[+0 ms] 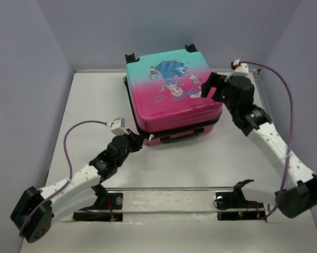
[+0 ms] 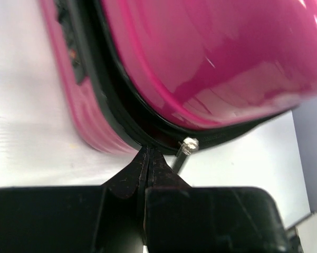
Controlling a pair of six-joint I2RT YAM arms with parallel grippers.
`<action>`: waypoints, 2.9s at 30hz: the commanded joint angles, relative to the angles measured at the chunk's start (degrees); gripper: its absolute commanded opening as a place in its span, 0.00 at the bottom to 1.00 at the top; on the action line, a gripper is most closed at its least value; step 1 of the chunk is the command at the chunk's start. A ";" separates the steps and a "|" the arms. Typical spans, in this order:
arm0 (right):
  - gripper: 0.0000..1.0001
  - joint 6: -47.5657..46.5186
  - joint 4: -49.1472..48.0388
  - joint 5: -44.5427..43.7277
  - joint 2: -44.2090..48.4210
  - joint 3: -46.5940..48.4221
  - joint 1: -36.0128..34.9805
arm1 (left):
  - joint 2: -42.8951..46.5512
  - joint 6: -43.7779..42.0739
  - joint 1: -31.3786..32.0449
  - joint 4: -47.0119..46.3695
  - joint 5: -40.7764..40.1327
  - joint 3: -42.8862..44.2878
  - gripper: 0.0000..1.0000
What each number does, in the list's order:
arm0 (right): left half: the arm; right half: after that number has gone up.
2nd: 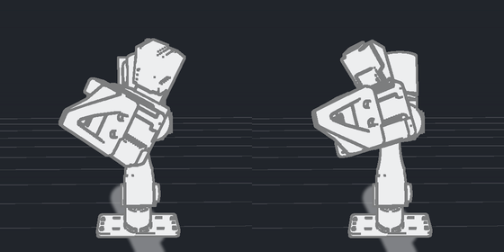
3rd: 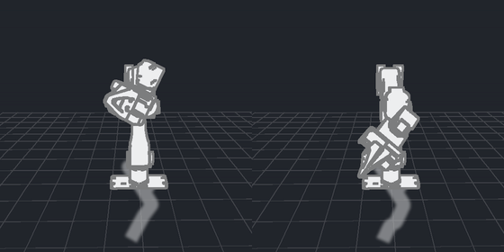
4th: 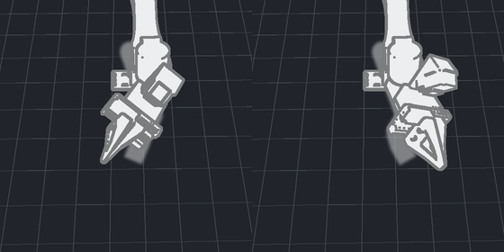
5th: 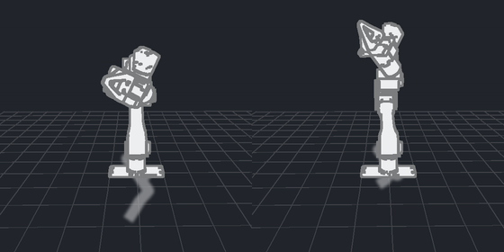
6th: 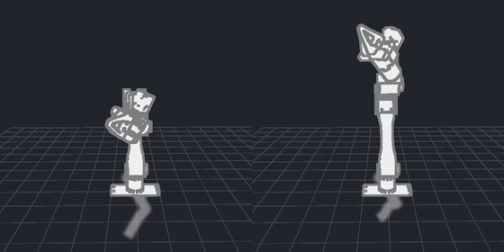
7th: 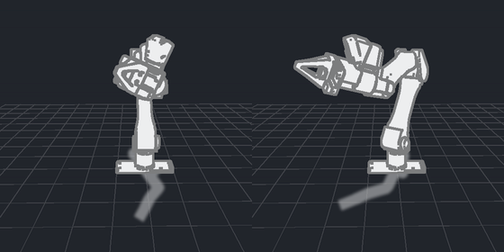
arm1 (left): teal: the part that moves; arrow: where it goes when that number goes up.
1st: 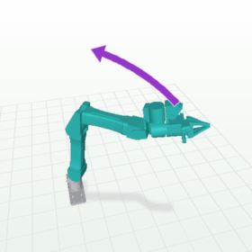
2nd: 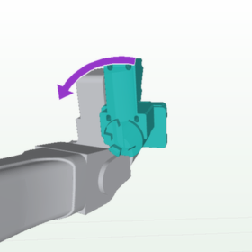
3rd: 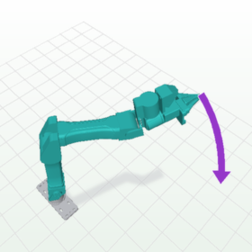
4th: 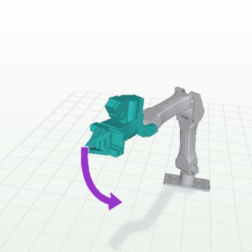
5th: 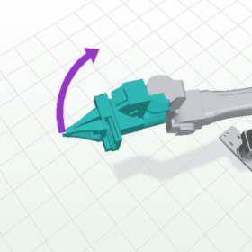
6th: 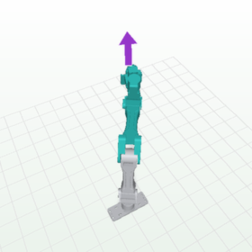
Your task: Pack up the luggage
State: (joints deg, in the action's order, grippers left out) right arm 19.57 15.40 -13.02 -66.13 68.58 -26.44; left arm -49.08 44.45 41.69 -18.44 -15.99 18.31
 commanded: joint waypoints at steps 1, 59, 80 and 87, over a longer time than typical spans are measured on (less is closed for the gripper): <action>1.00 -3.84 4.38 8.05 -9.16 8.04 9.80 | -1.71 0.99 4.88 -3.45 -0.70 0.41 0.06; 0.55 56.54 -40.44 -18.45 1.18 -46.51 -20.32 | 6.72 -12.28 -16.99 19.67 12.83 21.77 0.64; 0.09 56.90 -51.08 -9.58 -18.33 -44.32 -16.81 | 6.36 -12.72 -17.43 20.72 12.30 23.18 0.63; 0.07 41.62 -43.82 -1.84 -6.41 -53.10 -10.49 | 6.63 -13.60 -17.79 22.65 11.16 25.20 0.64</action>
State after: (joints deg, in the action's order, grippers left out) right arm 78.39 -34.79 -18.48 -80.64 20.16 -40.71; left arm -43.00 32.75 24.36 4.16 -4.56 40.21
